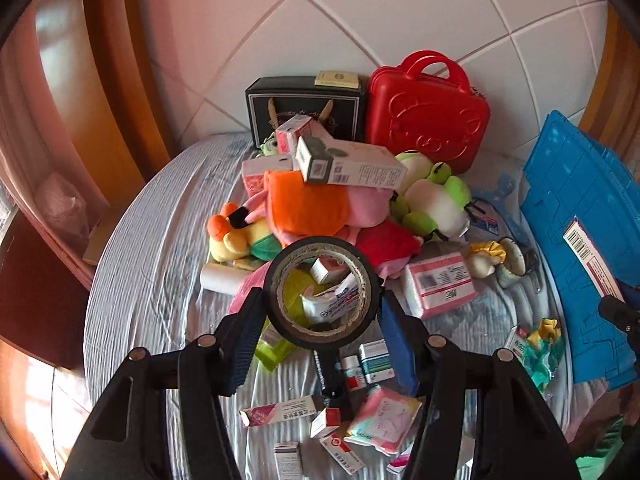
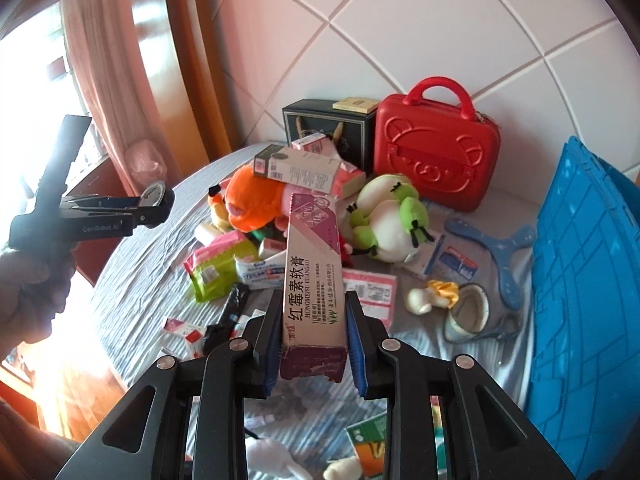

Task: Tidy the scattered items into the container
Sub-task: 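Lift the tape roll and ointment box and carry them over the blue crate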

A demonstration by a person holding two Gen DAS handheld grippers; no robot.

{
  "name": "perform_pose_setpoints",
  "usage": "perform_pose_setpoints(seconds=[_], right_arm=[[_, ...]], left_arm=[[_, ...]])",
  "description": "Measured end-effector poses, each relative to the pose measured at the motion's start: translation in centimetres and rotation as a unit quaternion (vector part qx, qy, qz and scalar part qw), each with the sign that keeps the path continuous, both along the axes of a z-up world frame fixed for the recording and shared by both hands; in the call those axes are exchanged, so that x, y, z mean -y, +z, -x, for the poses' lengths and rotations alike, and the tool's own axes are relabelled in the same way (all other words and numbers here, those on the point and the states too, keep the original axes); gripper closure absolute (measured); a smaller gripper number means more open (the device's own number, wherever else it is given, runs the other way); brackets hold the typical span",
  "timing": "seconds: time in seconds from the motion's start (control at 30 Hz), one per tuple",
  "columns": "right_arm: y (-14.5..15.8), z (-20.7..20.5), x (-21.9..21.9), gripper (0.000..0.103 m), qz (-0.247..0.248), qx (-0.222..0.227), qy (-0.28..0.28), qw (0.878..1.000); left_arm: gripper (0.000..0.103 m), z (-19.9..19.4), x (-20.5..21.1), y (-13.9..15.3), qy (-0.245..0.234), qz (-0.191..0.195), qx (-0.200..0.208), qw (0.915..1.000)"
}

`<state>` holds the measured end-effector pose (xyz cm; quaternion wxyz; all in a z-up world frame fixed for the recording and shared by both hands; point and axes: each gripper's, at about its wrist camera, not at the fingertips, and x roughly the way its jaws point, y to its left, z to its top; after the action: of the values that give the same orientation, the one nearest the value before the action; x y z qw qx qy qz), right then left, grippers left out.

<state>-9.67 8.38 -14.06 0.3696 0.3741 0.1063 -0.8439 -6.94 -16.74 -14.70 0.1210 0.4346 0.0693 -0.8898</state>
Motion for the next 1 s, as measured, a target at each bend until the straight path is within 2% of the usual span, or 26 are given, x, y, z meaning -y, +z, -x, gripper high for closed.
perform_pose_setpoints(seconds=[0.33,0.6,1.0], right_arm=[[4.7,2.2,-7.6,0.076,0.033,-0.028,-0.039,0.998],[8.5,3.4,-13.8,0.076,0.060,-0.060,-0.063,0.994],[10.6,4.9,-22.1,0.076,0.086,-0.084,-0.109,0.987]], left_arm=[[0.047,3.6,-7.9,5.3,-0.048,0.011,-0.033,0.9982],[0.047,6.8,-14.4,8.0,-0.087,0.025,-0.053,0.9945],[0.047,11.4,-26.2,11.2,-0.171,0.037,-0.078,0.9814]])
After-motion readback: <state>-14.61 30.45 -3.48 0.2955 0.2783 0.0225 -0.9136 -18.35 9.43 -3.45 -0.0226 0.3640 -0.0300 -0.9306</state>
